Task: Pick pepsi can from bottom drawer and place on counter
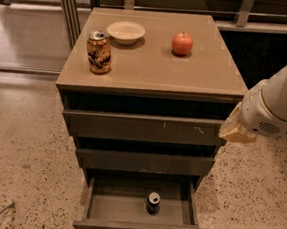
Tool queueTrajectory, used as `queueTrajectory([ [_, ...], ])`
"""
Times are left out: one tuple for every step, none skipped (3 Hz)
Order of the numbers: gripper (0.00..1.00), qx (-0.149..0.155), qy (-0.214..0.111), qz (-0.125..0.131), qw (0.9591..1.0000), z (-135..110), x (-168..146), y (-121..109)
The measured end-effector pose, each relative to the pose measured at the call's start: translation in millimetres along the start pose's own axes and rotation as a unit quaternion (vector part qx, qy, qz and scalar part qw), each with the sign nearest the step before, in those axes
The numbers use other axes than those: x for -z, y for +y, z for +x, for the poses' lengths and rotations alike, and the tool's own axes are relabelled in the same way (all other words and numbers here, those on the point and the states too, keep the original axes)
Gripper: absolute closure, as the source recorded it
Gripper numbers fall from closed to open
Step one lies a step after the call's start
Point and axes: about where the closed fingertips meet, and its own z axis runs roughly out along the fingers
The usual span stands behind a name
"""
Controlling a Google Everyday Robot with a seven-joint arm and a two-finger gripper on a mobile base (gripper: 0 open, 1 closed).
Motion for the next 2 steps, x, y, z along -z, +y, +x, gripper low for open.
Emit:
queueTrajectory([
  [1.0, 0.0, 0.0, 0.0, 1.0, 0.1, 0.0, 0.1],
  [1.0, -0.002, 0.0, -0.001, 1.0, 1.6, -1.2, 0.8],
])
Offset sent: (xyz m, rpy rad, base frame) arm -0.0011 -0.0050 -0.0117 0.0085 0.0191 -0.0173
